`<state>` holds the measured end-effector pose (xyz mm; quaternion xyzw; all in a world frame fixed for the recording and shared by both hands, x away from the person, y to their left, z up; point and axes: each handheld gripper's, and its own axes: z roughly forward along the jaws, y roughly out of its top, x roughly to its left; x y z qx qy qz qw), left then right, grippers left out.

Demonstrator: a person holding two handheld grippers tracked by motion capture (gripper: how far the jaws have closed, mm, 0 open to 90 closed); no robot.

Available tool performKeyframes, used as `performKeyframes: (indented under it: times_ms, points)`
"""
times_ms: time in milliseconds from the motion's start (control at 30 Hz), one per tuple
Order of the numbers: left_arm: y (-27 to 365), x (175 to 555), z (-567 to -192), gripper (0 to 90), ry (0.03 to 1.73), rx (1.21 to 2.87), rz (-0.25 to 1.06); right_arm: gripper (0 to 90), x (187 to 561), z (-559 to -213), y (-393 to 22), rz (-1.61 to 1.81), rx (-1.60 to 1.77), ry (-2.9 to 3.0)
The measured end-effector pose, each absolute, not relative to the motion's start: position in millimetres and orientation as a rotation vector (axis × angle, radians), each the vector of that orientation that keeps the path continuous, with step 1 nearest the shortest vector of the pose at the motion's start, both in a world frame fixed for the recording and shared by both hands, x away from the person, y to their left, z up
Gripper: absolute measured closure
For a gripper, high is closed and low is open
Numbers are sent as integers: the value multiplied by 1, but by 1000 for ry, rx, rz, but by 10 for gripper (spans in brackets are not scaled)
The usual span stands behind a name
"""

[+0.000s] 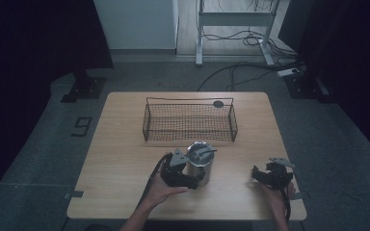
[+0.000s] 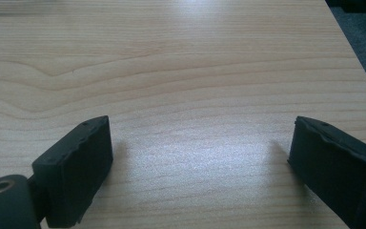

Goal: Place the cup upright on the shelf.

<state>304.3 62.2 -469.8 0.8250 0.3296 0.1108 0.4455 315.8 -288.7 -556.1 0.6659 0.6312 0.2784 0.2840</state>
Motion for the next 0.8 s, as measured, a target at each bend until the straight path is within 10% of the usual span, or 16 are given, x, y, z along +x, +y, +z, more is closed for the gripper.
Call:
performKeyframes:
  times_ms: [800]
  points:
    - [33, 328, -483, 3, 829, 2004, 314, 73, 316, -556, -289, 746, 1783, 1691]
